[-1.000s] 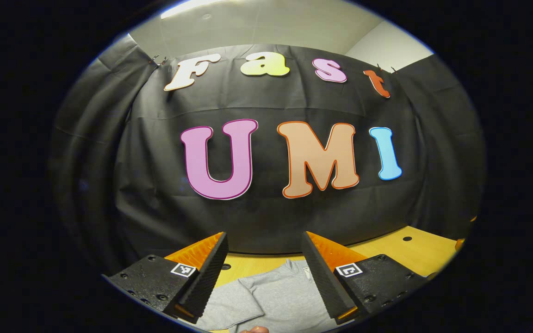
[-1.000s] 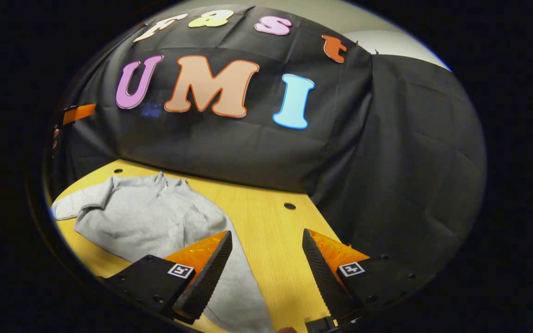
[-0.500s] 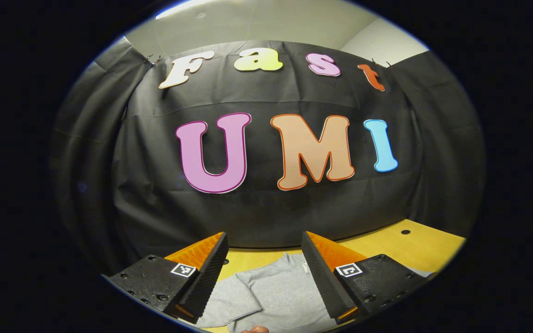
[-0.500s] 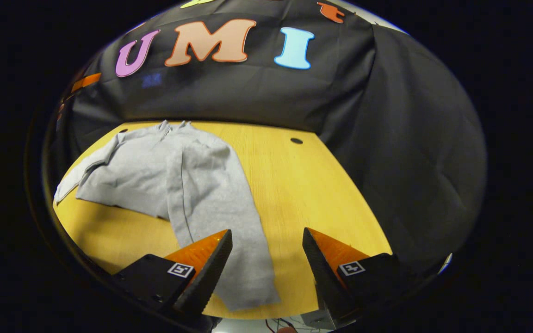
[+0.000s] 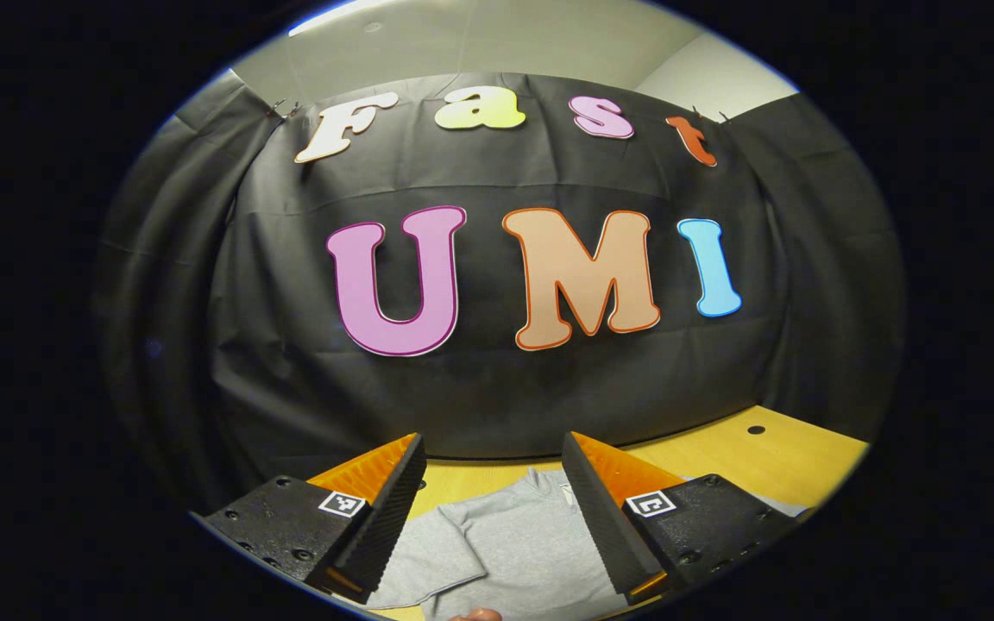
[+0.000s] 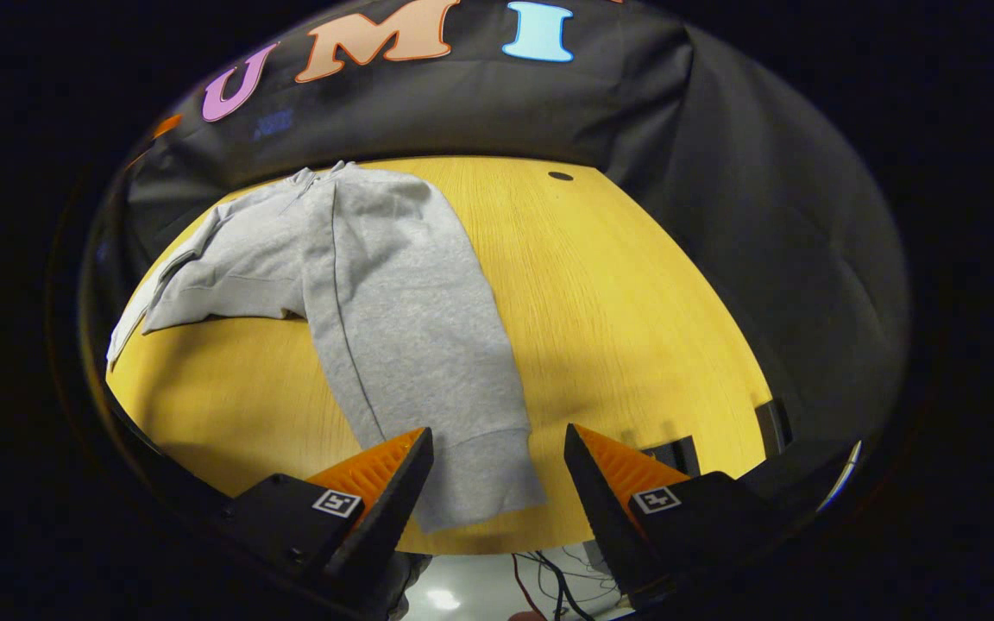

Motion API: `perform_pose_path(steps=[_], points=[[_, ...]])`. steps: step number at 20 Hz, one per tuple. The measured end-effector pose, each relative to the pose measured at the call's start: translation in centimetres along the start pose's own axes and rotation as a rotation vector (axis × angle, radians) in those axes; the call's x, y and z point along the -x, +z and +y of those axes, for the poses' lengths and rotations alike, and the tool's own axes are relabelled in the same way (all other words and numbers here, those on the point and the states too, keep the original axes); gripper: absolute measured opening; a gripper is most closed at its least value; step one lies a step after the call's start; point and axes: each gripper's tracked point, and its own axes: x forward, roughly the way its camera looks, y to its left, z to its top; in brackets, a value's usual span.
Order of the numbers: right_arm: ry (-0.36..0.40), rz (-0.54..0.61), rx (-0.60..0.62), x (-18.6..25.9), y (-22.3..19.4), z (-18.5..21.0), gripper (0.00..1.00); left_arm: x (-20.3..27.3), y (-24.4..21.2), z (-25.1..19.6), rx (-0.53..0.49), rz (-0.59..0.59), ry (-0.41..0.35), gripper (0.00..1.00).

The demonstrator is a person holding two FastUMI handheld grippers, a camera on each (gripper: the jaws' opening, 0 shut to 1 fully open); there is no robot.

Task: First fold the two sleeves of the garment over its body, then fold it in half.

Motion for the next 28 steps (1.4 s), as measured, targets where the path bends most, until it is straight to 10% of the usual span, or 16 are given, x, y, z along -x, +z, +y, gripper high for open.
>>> perform_pose_path(steps=[8, 14, 28], points=[[0.041, 0.098, -0.146, -1.1, -1.7, 0.9, 0.92, 0.0, 0.2, -0.1, -0.009, -0.006, -0.002, 0.93], [0.083, 0.166, -0.29, -1.2, -1.4, 1.9, 0.07, -0.1, 1.0, -0.2, -0.029, -0.023, -0.003, 0.93], [0.091, -0.126, -0.358, -0.5, 13.3, 2.3, 0.05, 0.3, 0.1, 2.7, -0.026, 0.01, 0.049, 0.93]])
